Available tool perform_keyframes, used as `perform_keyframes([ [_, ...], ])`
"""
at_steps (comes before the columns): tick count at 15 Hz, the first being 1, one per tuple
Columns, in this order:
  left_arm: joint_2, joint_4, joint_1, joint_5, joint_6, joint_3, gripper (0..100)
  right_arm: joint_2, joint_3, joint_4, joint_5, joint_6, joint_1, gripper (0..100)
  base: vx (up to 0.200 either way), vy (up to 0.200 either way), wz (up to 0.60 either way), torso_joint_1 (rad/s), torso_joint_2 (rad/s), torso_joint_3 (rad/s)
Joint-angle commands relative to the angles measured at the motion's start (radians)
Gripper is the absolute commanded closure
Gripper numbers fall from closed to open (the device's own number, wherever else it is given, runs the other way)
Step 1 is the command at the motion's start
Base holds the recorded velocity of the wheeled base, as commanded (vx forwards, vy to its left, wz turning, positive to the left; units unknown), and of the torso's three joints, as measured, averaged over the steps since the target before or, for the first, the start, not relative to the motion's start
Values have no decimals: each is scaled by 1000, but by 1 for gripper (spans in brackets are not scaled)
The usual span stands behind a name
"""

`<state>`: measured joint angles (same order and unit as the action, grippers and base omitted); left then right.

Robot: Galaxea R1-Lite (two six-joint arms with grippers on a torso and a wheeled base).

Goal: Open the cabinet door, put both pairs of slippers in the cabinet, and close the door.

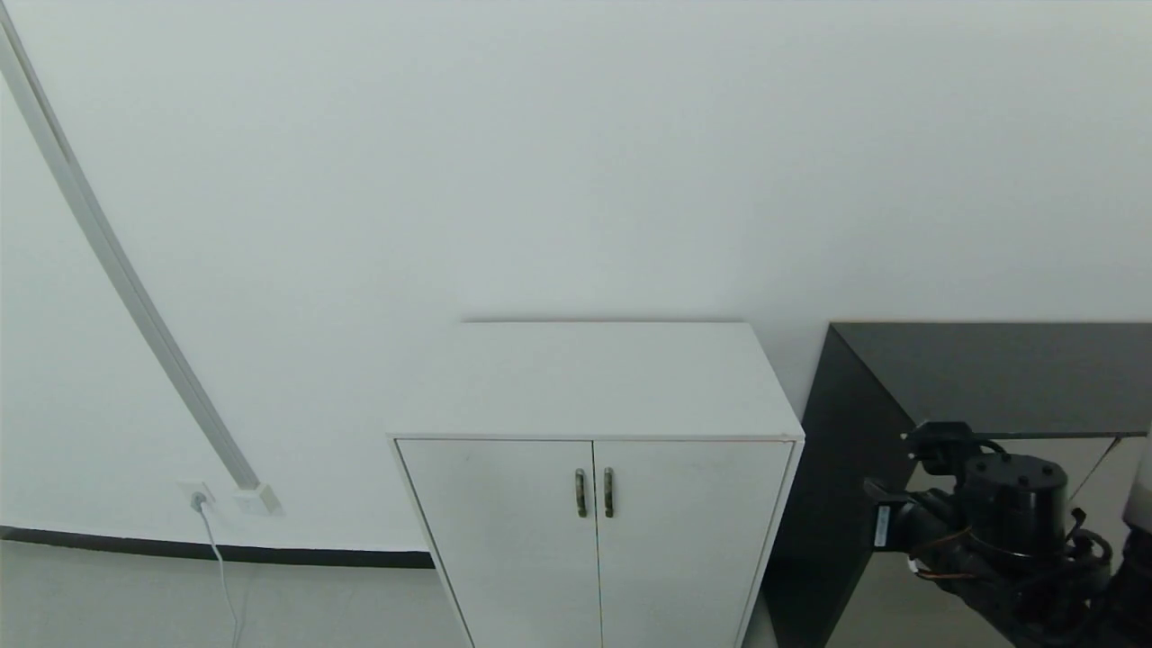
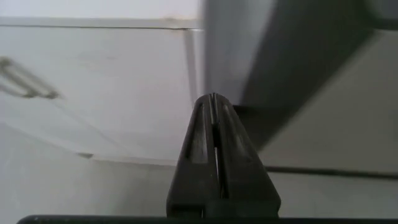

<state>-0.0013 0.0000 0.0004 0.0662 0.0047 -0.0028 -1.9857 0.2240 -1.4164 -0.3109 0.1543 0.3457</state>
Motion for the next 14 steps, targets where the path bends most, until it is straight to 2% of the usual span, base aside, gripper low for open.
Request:
perform_keyframes([
  [1,1,0,0,0,0,0,100,102,-77,1,-43,-5,-56,100,0,0,0,0,0,0],
  [5,1,0,0,0,0,0,100,245,-216,2,-56,-30,-152,100,0,0,0,0,0,0],
  [8,1,0,0,0,0,0,100,347,-224,79,-60,-33,-260,100,0,0,0,0,0,0],
  [10,1,0,0,0,0,0,100,467,-224,198,-56,-32,-306,100,0,0,0,0,0,0],
  [14,1,0,1,0,0,0,100,696,-224,439,-37,-32,-310,100,0,0,0,0,0,0],
])
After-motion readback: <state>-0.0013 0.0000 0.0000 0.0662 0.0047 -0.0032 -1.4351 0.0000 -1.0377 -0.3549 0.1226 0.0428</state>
